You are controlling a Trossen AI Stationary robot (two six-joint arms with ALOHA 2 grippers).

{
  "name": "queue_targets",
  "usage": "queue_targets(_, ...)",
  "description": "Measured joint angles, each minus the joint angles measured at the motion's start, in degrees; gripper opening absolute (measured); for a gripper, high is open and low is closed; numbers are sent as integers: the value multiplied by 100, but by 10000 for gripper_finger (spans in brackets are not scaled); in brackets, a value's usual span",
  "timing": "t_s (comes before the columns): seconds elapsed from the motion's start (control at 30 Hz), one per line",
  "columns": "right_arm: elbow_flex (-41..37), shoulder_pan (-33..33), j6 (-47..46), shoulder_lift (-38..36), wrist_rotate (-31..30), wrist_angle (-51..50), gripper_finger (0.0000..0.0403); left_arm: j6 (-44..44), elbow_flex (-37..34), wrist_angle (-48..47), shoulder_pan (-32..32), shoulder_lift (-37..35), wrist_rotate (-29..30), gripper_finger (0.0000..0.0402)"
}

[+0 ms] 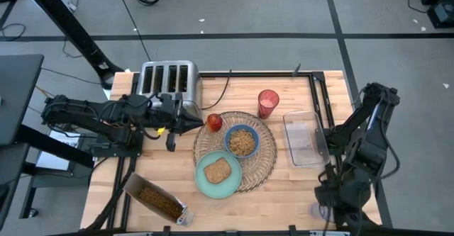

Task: Arrange a breakfast setting
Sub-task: Put the blue spoon on the brown mat to the right of the blue bowl

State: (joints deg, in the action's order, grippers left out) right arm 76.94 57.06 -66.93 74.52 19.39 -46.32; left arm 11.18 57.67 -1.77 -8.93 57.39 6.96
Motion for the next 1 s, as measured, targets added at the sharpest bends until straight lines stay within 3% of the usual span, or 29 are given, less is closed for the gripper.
queue_targets(0.1,1,-4,314,130,420,-539,44,3,0,-112,1,0,0,34)
queue_targets(0.33,265,53,1099,39,232,-1489,20,4,0,-160,11,0,357,34)
queue_targets(0.63,2301,52,3215,357,-1437,-4317,8,372,0,-50,13,0,1062,34)
queue_targets(0.83,2552,451,4097,734,-1939,-4161,14,647,0,135,11,0,1147,34)
queue_targets(1.0,2315,779,4129,907,-2101,-4153,63,664,0,125,13,0,1147,34)
